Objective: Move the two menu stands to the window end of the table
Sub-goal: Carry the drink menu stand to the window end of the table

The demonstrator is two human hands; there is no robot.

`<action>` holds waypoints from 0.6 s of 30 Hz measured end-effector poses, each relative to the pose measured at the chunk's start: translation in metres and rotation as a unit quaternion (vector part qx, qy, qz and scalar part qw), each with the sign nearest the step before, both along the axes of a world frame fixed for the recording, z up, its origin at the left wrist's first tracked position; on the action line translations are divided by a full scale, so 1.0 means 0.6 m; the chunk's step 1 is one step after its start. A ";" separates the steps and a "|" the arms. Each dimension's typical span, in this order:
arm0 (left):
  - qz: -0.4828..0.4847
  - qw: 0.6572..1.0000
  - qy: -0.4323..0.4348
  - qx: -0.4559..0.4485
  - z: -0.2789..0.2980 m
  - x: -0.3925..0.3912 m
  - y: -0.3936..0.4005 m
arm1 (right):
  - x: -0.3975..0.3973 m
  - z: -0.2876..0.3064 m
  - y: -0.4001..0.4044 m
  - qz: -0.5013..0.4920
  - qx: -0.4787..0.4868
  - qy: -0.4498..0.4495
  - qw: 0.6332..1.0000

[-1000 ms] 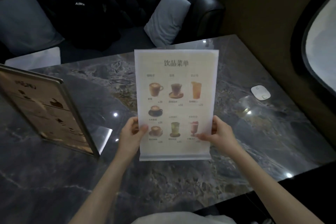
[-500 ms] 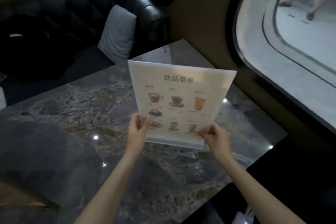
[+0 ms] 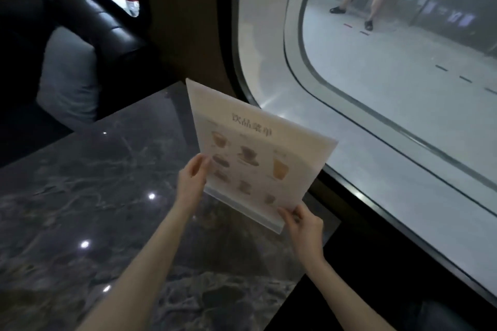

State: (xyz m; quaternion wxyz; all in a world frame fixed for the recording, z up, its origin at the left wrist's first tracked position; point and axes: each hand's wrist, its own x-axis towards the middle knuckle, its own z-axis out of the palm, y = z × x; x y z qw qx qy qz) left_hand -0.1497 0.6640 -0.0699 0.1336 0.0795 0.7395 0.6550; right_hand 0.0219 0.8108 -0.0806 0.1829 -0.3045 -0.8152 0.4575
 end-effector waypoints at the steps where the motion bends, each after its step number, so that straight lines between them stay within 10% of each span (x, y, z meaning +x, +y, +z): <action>1: -0.010 1.000 -0.002 0.009 0.005 -0.007 0.023 | -0.001 0.000 0.014 -0.010 -0.006 0.006 1.000; 18: -0.068 0.994 -0.080 0.023 -0.004 -0.060 0.197 | -0.034 -0.039 0.120 -0.106 0.006 0.007 0.994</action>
